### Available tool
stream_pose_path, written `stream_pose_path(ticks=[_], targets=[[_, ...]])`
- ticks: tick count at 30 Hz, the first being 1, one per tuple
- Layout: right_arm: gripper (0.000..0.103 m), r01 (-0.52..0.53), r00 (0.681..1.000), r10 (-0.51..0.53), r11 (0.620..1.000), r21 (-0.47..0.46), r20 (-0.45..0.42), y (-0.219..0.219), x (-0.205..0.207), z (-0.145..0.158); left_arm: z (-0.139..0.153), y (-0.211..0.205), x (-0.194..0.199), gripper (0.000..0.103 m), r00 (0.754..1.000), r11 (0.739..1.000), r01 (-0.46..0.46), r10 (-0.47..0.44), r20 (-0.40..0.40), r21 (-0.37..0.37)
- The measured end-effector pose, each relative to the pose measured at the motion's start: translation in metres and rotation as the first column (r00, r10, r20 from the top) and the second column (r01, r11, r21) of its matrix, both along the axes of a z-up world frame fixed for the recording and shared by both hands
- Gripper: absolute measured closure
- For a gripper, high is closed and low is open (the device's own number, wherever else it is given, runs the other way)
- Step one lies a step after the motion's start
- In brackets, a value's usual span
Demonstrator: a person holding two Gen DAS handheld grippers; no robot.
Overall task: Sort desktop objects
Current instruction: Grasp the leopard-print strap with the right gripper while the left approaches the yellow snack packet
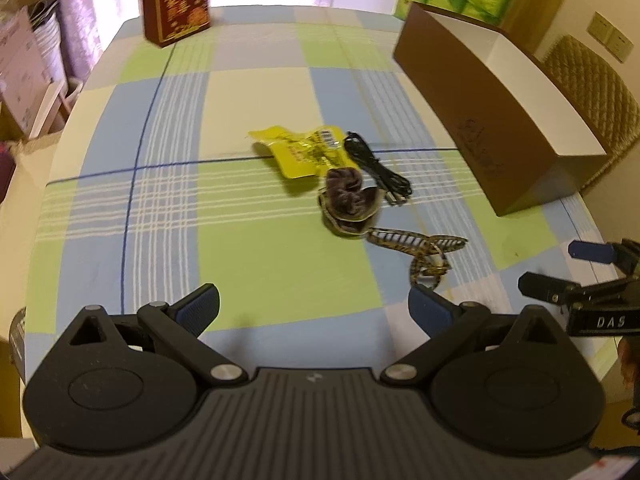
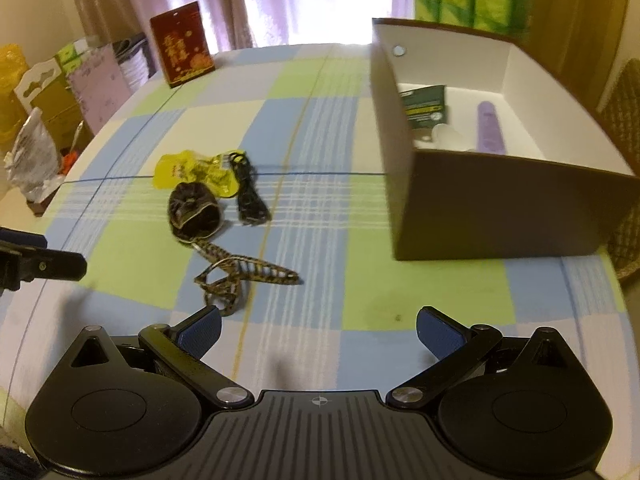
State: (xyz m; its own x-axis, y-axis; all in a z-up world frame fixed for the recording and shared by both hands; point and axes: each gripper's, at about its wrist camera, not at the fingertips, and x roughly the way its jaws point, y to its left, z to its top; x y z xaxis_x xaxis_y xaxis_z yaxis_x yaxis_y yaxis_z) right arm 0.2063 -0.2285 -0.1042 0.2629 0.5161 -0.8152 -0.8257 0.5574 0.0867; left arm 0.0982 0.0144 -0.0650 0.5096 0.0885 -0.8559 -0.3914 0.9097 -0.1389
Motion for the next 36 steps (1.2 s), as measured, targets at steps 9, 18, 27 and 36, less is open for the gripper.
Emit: stream_pose_path(ticks=[9,18,27,36], targets=[[0.002,-0.128,0.991,0.128,0.992,0.003,-0.022,0.027,-0.007,-0.017,-0.007,0.011,0.0,0.004,1.0,1.0,-0.006,0.006,-0.003,0.016],[0.002,-0.441,0.894,0.441,0.897,-0.007,0.076,0.062,-0.013,-0.033,-0.016,0.026,0.004,0.004,0.998,0.999,-0.049,0.049,-0.031,0.005],[0.037,-0.647,0.749,0.654,0.757,-0.096,0.111,0.085,-0.016,-0.055,-0.02,0.037,-0.001,0.004,0.996,0.997,-0.075,0.076,-0.051,0.009],[0.061,-0.481,0.869,0.488,0.871,-0.099,0.074,0.063,-0.007,-0.051,-0.021,0.044,0.006,0.005,0.998,0.997,-0.068,0.067,-0.015,-0.026]])
